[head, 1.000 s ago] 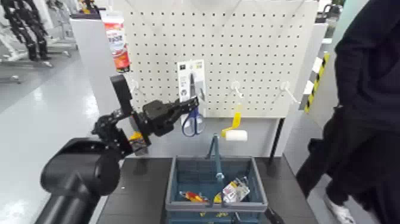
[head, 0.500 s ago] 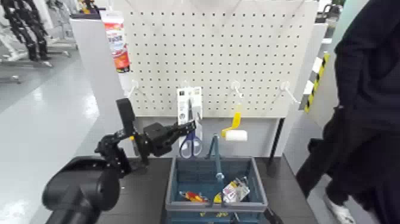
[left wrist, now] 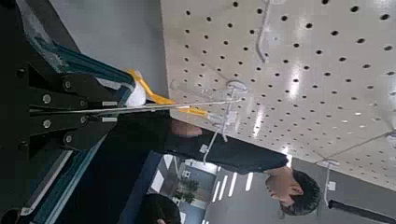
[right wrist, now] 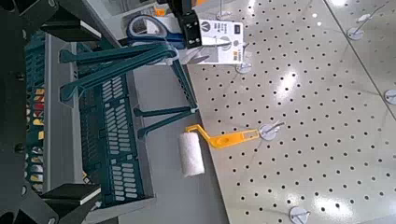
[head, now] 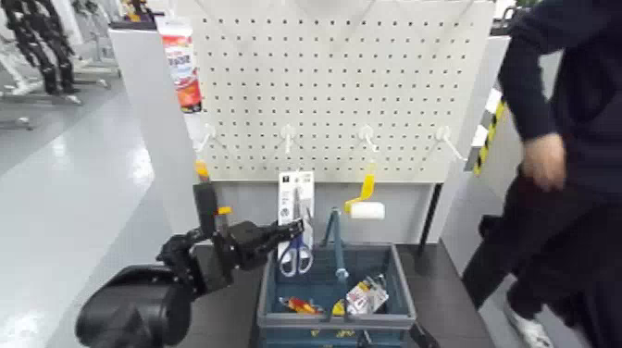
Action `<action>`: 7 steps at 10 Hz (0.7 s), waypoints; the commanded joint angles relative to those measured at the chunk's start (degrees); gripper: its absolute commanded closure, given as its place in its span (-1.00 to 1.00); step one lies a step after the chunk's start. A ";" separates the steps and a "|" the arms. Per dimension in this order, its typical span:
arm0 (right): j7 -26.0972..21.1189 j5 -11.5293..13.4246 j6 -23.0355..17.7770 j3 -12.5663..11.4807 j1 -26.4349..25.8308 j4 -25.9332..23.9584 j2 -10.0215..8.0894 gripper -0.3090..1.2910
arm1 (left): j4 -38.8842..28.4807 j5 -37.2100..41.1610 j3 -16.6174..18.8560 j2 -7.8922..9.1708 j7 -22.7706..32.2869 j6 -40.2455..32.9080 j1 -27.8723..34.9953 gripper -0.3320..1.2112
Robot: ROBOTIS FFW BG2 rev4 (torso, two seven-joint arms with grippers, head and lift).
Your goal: Put the blue scissors into the crate.
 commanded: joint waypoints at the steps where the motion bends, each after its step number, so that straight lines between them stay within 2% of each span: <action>1: 0.16 0.00 0.03 0.00 -0.06 0.12 0.04 -0.42 | 4.63 0.08 -1.54 -0.20 -0.24 -1.48 -1.21 0.96; 3: 0.33 0.00 0.03 0.00 -0.15 0.21 0.21 -0.42 | 8.59 0.26 -2.95 -0.46 -0.33 -3.15 -2.70 0.96; 7: 0.68 0.00 0.03 -0.09 -0.33 0.38 0.21 -0.42 | 12.37 0.17 -4.88 -0.64 -0.07 -4.38 -4.20 0.96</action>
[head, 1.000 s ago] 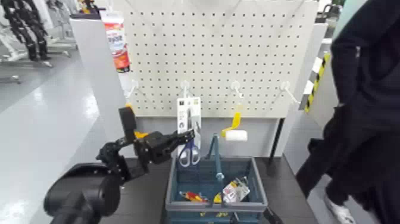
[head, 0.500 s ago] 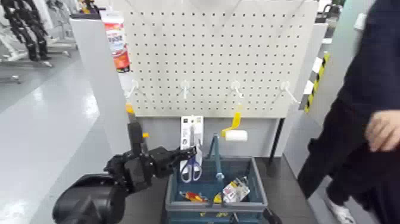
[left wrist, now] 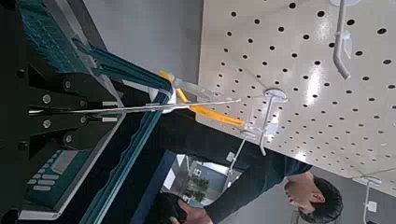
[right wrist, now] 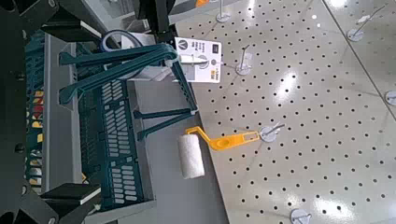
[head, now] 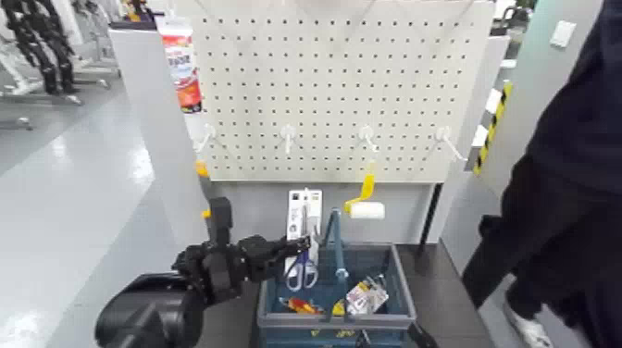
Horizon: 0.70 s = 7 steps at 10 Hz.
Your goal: Put the blue scissors into the crate.
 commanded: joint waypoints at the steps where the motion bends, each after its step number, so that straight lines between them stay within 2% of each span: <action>1: 0.21 0.00 0.00 -0.10 -0.10 0.10 0.09 -0.42 | 1.64 -0.08 -0.80 -0.05 0.19 -0.48 -0.43 0.96; 2: 0.30 0.00 0.00 -0.19 -0.10 0.19 0.09 -0.42 | 1.64 -0.44 -0.89 0.04 0.28 -0.39 -0.43 0.96; 3: 0.39 0.00 0.00 -0.28 -0.10 0.19 0.09 -0.42 | 1.64 -0.61 -0.89 0.04 0.54 -0.30 -0.51 0.86; 5: 0.48 0.00 0.00 -0.28 -0.10 0.19 0.17 -0.42 | 1.64 -0.79 -1.06 0.04 0.54 0.13 -0.51 -0.53; 7: 0.48 0.00 0.00 -0.37 -0.10 0.19 0.17 -0.42 | 1.29 -0.88 -0.80 0.04 0.54 -0.04 -0.51 -0.52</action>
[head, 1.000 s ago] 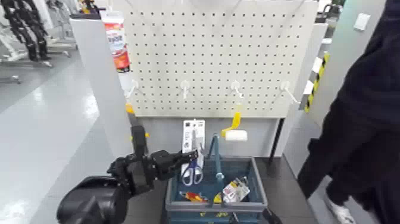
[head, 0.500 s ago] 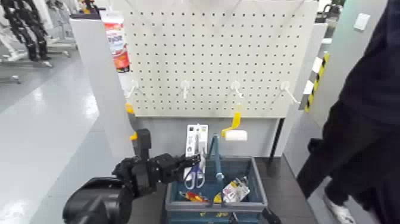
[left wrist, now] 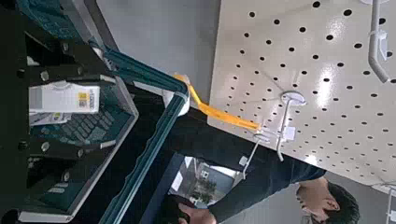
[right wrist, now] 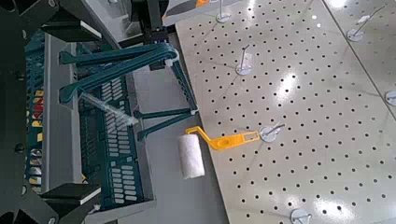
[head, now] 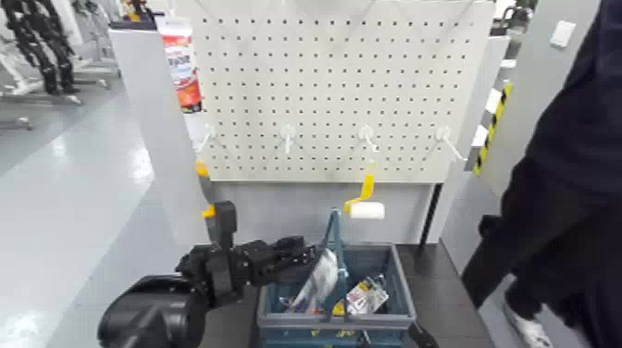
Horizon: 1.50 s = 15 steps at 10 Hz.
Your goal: Put the blue scissors into the crate.
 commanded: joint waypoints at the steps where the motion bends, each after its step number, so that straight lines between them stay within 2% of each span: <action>1: 0.00 0.00 -0.09 -0.03 0.09 0.00 0.01 -0.42 | -0.48 -0.06 0.20 0.09 0.01 -0.09 0.00 -0.53; 7: 0.00 -0.09 -0.09 0.06 0.09 -0.09 -0.07 -0.42 | -2.41 -0.59 0.82 0.18 0.53 -0.80 0.70 -0.52; 12: 0.00 -0.18 -0.09 -0.03 0.35 -0.26 -0.16 -0.42 | -22.89 -5.51 4.42 1.32 10.55 0.43 13.09 -0.51; 14: 0.00 -0.18 0.00 -0.03 0.35 -0.35 -0.25 -0.42 | -31.68 -6.92 7.85 1.76 13.81 0.61 20.12 -0.51; 15: 0.00 -0.18 0.00 -0.11 0.44 -0.35 -0.25 -0.42 | -37.13 -7.36 9.34 2.11 18.29 -0.36 24.78 -0.50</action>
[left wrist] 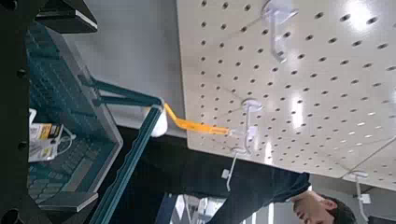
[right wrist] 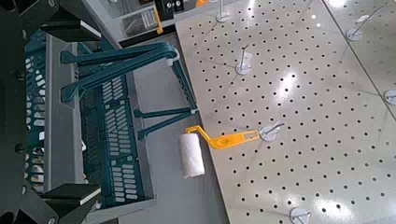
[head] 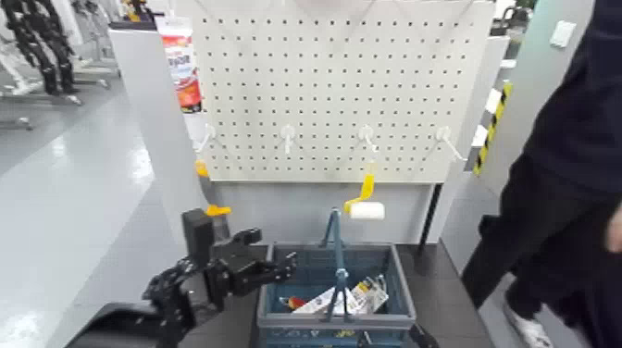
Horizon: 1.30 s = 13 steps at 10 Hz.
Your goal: Put the blue scissors into the crate.
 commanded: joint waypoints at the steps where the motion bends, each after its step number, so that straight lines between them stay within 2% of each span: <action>1: -0.02 0.00 0.01 -0.18 0.17 -0.06 -0.01 -0.42 | -11.92 -1.59 3.45 0.44 7.56 -1.48 11.12 -0.50; 2: -0.02 0.09 0.01 -0.26 0.26 -0.24 -0.01 -0.42 | -14.38 -3.61 3.63 0.09 9.50 -2.80 14.46 -0.50; 5: -0.02 0.18 -0.25 -0.62 0.52 -0.50 -0.10 -0.43 | -17.63 -5.72 5.48 -2.63 15.21 -9.12 22.55 -0.46; 6: -0.19 0.09 -0.25 -0.70 0.69 -0.50 -0.10 -0.43 | -18.16 -5.72 5.21 -2.90 17.32 -11.50 24.66 -0.44; 8: -0.19 0.09 -0.07 -1.14 1.05 -0.68 0.25 -0.43 | -18.34 -5.54 3.28 -2.19 22.68 -15.80 27.82 -0.42; 11: -0.19 0.18 0.54 -1.23 1.05 -0.85 0.16 -0.44 | -18.42 -5.46 1.08 -1.23 27.16 -18.09 29.14 -0.40; 13: -0.19 0.18 0.72 -1.23 1.05 -0.76 0.16 -0.44 | -18.51 -5.54 0.82 -1.05 28.04 -18.44 29.32 -0.40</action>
